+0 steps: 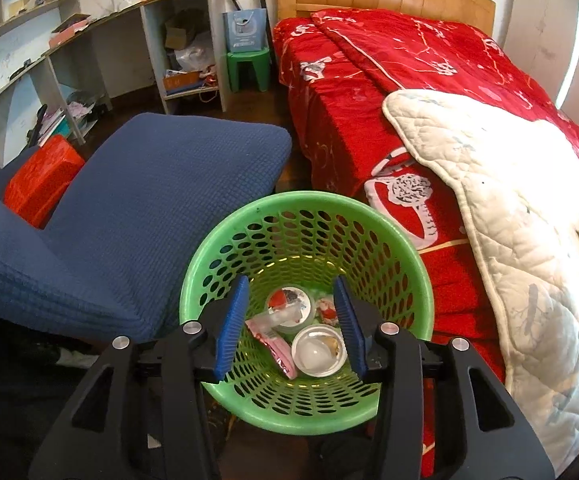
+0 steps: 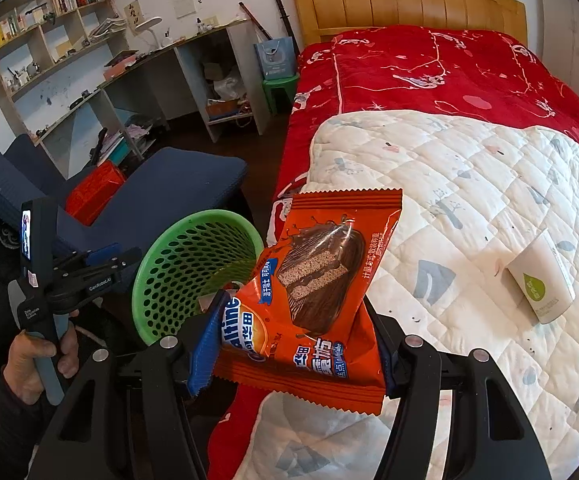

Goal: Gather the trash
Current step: 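Carry the orange wrapper over the wastebasket and open the right gripper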

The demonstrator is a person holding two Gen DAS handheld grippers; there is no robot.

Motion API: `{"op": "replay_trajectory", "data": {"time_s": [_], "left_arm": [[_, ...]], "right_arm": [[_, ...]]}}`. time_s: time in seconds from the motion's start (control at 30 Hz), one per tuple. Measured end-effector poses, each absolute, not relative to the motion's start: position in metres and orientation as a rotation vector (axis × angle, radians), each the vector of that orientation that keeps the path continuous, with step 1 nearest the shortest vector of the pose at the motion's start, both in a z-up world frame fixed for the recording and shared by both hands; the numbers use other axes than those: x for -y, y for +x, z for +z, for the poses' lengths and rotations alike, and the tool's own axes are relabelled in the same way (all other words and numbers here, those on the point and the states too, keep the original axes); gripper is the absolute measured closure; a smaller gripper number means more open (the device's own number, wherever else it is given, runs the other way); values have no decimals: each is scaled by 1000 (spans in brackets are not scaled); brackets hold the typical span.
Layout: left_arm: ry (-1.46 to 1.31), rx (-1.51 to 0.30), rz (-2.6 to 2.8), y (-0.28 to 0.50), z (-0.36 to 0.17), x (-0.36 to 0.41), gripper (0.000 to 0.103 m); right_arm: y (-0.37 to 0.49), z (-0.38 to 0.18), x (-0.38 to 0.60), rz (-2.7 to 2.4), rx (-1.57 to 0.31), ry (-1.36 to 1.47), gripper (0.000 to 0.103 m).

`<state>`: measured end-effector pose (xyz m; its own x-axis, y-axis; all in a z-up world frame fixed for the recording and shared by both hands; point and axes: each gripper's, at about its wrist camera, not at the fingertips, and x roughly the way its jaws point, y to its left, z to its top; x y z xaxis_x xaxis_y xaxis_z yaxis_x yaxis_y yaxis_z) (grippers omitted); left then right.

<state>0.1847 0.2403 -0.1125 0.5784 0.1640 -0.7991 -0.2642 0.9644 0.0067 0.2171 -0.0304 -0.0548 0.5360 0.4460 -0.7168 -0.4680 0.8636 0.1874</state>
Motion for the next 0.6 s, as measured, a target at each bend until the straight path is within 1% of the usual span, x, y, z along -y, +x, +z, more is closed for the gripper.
{"op": "replay_trajectory", "data": {"time_s": [0.13,0.2,0.23,0.27,0.6], "left_arm": [[-68,-918,224,189,-108,-235,56],[-40,-921,209,193,-107,-233,51],[-22,-923,199,195,-106,-233,45],[-11,-922,192,197,-105,-232,44],[-30,-929,172,213,-105,-242,44]], "right_arm": [[215,-54,33,530,-842,-30,43],[215,-54,34,523,-844,-32,43],[215,-54,35,519,-843,-34,43],[215,-54,35,516,-841,-34,43],[218,-52,26,522,-844,-34,43]]}}
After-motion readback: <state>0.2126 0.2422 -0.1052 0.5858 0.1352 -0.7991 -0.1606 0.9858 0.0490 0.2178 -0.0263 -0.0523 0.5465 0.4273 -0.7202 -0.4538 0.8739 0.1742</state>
